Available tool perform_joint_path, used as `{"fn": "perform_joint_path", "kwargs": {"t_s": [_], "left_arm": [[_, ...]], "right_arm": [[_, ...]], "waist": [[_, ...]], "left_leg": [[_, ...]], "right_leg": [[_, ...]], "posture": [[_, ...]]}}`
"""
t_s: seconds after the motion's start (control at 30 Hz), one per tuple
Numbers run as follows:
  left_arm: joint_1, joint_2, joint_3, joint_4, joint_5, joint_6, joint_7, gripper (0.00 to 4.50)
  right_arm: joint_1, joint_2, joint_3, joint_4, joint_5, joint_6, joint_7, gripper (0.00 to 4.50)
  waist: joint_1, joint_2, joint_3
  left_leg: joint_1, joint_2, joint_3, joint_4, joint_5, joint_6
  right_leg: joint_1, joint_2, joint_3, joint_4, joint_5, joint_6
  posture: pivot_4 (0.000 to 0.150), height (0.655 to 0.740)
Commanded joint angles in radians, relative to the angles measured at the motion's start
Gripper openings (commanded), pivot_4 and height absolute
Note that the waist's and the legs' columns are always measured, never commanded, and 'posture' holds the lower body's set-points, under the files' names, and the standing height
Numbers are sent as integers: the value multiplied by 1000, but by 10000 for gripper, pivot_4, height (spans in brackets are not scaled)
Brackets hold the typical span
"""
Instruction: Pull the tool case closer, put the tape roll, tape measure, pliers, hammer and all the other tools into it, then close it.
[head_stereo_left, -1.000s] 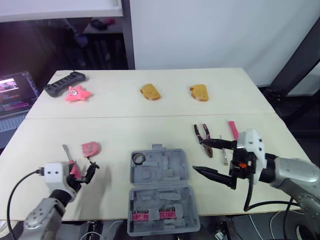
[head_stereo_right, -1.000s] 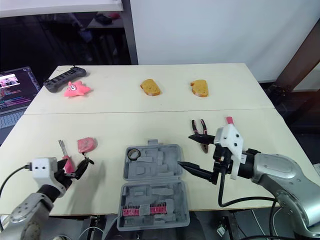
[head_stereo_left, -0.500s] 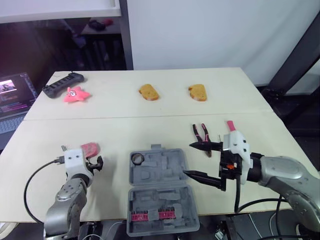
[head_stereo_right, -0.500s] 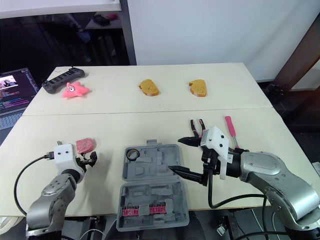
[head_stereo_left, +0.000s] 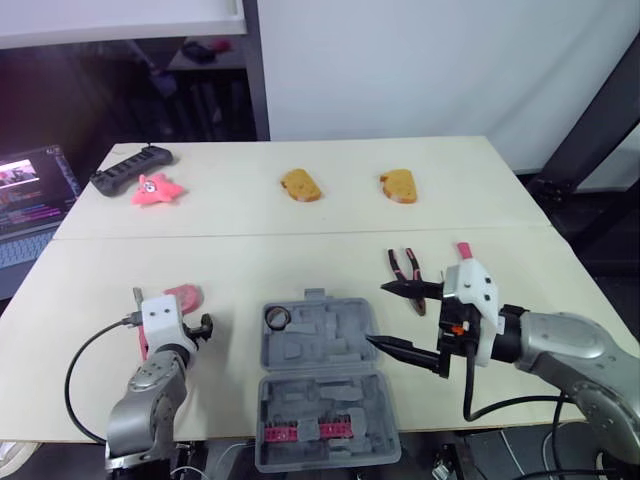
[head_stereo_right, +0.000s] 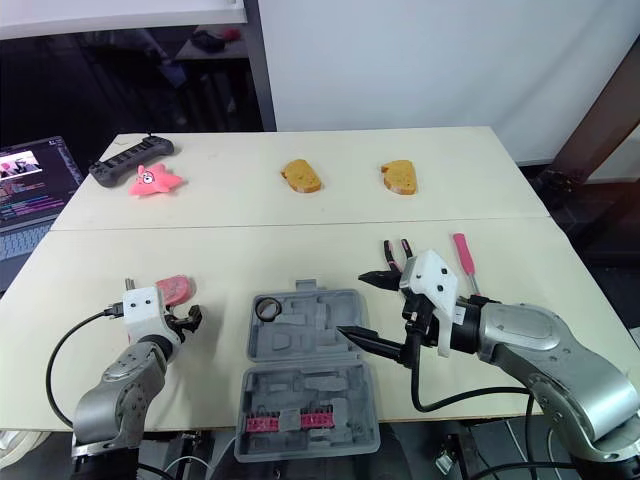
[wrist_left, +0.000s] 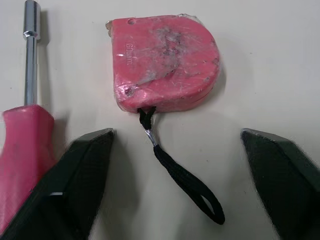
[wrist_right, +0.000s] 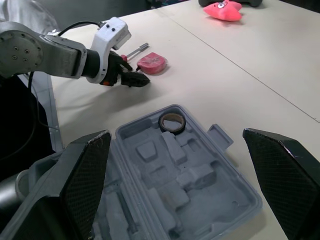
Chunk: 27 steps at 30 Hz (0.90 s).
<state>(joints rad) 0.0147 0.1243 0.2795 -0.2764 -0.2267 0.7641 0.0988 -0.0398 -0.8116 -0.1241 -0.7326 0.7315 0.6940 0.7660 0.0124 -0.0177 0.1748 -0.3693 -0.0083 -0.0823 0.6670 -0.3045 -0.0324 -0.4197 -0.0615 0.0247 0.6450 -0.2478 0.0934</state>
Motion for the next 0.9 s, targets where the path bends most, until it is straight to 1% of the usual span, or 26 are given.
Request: {"fn": "perform_joint_path", "kwargs": {"t_s": [0.03,0.07,0.1,0.13,0.43,0.5,0.73,0.83,0.9], "left_arm": [[-26,-14,28,8,-3,34,25,16253],[-32,-12,30,11,0,37,27,11917],[-39,-12,34,13,1,42,29,5624],[-43,-14,37,12,1,48,31,404],[-37,-21,35,1,8,70,38,404],[-14,-9,12,-4,19,59,19,404],[183,82,-48,-77,11,-60,-168,404],[300,167,-67,-69,33,-175,-285,404],[361,197,-59,-59,18,-236,-348,404]], "right_arm": [[1,-13,-20,-39,10,1,-10,45000],[4,-13,-21,-41,10,2,-13,45000],[6,-14,-21,-43,10,3,-15,45000],[8,-14,-22,-45,12,5,-16,45000],[15,-14,-30,-53,15,17,-27,45000],[15,-18,-32,-50,14,21,-28,45000],[34,-28,-42,-48,15,27,-29,45000],[44,-29,-43,-51,16,31,-32,45000],[51,-31,-46,-56,20,34,-34,45000]], "waist": [[1,0,0],[1,0,0],[1,0,0],[1,0,0],[0,0,0],[0,0,0],[-2,2,-1],[-4,3,-2],[-4,6,-3]], "left_leg": [[0,0,0,0,0,0],[0,0,0,0,0,0],[0,0,0,0,0,0],[0,0,0,0,0,0],[0,0,0,0,0,0],[0,0,0,0,0,0],[0,0,0,-1,0,0],[0,0,0,-1,0,0],[0,1,1,-2,0,0]], "right_leg": [[0,0,0,0,0,0],[0,0,0,0,0,0],[0,0,0,0,0,0],[0,0,0,0,0,0],[0,0,0,0,0,0],[0,0,0,0,0,0],[0,0,0,-1,-1,-2],[0,0,0,-3,-2,-3],[0,0,0,-5,-2,-4]], "posture": [[1500,7400],[1500,7400],[1500,7400],[1500,7400],[1500,7400],[1500,7400],[1500,7400],[1500,7400],[1500,7400]]}}
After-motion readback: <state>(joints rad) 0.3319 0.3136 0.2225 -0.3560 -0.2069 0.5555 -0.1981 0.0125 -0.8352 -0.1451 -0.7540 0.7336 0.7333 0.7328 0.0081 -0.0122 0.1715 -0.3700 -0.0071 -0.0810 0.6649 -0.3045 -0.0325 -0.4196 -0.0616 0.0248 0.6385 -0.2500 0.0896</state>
